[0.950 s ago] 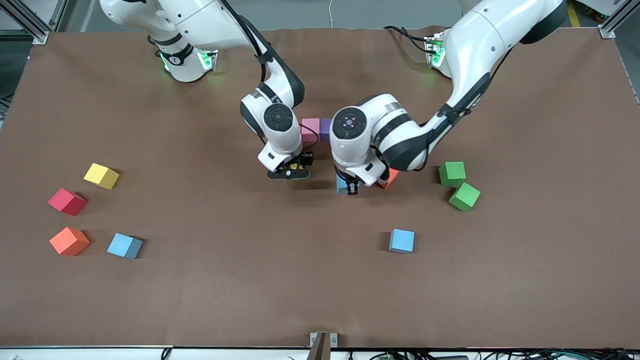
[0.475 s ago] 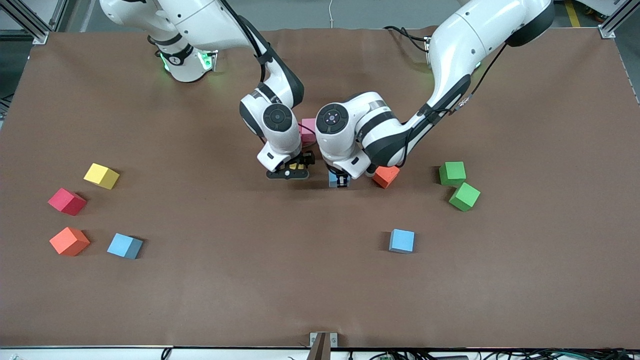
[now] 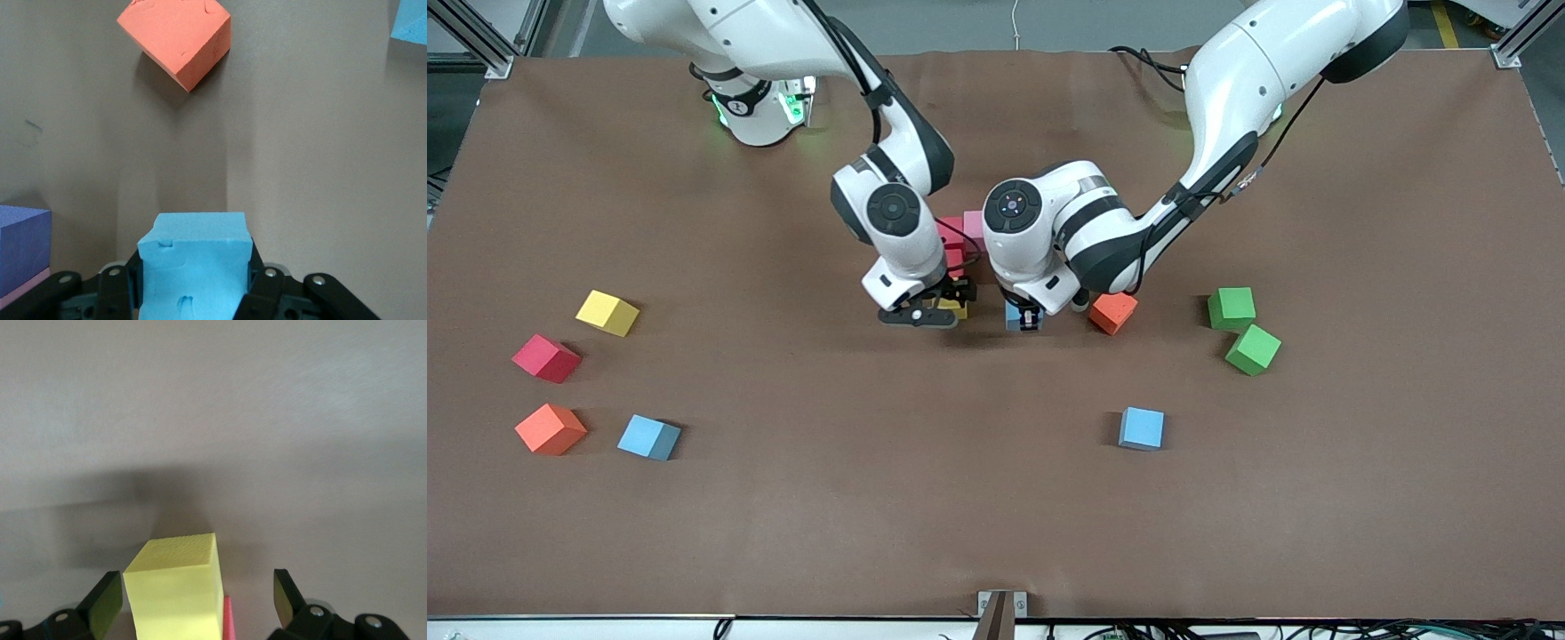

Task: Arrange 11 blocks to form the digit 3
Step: 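Place the yellow cube below the red cube while the left gripper carries blue, then grasp another light blue cube with the right gripper while the left gripper hovers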

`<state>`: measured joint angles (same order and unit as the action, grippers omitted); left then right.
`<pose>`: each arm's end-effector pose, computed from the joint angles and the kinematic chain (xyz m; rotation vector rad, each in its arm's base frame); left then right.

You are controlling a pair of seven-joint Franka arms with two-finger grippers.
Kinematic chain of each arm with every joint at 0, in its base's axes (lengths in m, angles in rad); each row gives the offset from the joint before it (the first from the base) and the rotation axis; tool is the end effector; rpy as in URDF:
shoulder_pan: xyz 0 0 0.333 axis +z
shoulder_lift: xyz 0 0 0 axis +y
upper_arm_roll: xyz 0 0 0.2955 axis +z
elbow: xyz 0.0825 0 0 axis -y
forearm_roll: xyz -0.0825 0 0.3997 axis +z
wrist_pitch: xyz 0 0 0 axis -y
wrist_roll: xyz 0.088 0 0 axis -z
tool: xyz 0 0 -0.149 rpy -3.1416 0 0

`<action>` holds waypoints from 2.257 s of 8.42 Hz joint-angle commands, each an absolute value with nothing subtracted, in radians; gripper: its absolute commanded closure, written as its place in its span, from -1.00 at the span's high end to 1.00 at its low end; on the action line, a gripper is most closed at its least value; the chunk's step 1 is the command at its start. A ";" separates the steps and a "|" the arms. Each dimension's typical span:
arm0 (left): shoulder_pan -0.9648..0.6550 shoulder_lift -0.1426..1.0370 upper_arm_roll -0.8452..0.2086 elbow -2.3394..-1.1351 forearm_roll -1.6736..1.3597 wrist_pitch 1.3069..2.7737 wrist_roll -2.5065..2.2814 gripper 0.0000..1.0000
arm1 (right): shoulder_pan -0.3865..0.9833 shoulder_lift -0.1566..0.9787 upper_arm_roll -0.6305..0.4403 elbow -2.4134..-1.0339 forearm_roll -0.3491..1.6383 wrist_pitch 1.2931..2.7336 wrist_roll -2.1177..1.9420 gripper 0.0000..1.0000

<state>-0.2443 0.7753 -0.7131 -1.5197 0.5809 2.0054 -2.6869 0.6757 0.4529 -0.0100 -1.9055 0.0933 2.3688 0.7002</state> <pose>0.4824 -0.4990 0.2092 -2.1609 -2.1839 -0.0737 0.4960 0.3943 0.1896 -3.0834 0.1542 0.0469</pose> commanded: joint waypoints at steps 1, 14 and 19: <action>-0.273 0.779 -0.696 -1.511 0.581 2.032 -2.718 -0.43 | 0.565 0.350 0.009 -1.936 0.135 2.286 0.614 1.00; -0.517 0.867 -0.532 -1.465 0.575 2.155 -2.847 -0.43 | -0.123 0.774 -0.005 -1.364 -0.014 2.246 0.259 1.00; -0.543 0.873 -0.500 -1.460 0.572 2.157 -2.853 -0.43 | -0.143 0.775 -0.005 -1.425 -0.005 2.246 0.264 1.00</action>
<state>-0.5214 0.8666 -0.5154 -1.4772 0.5778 2.1537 -2.7465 -0.1258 0.7741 -0.0251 -1.4104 0.0029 2.2430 0.2513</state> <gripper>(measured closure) 0.449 0.000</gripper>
